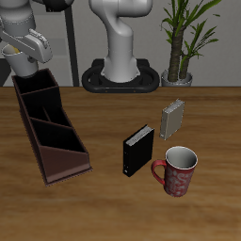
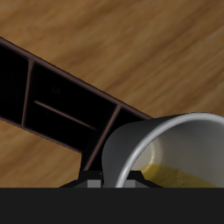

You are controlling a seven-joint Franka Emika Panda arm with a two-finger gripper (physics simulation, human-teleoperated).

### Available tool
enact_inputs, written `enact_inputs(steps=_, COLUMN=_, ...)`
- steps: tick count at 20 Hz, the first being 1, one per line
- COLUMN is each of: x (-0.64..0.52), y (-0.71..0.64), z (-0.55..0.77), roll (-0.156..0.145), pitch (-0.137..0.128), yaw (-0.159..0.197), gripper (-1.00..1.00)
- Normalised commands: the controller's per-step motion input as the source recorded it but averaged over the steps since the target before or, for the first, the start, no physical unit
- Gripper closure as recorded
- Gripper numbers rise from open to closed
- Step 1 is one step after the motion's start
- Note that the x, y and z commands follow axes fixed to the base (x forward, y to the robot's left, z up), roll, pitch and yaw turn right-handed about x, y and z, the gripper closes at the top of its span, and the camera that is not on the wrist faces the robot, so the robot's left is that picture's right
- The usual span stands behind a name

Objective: Place the white-yellow mug into the right desk caddy's right compartment and place the black book into the right desk caddy's back compartment

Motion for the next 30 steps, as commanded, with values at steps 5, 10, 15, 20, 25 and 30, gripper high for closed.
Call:
enact_inputs(steps=5, x=-0.12, y=-0.13, z=-0.14, roll=-0.010, pitch=-0.008, yaw=-0.025, gripper=1.00)
enact_inputs(steps=10, x=-0.15, y=-0.14, z=-0.15, roll=0.007, pitch=0.004, yaw=-0.021, gripper=1.00)
enact_inputs(steps=15, x=-0.22, y=-0.03, z=-0.08, roll=0.014, pitch=-0.020, yaw=-0.010, gripper=1.00)
enact_inputs(steps=20, x=-0.15, y=-0.12, z=-0.01, roll=-0.020, pitch=-0.032, yaw=-0.060, gripper=1.00)
enact_inputs(steps=25, x=-0.06, y=-0.11, z=0.02, roll=-0.020, pitch=-0.033, yaw=-0.053, gripper=1.00)
enact_inputs(steps=30, x=0.03, y=0.07, z=-0.06, roll=0.011, pitch=0.002, yaw=-0.016, gripper=1.00)
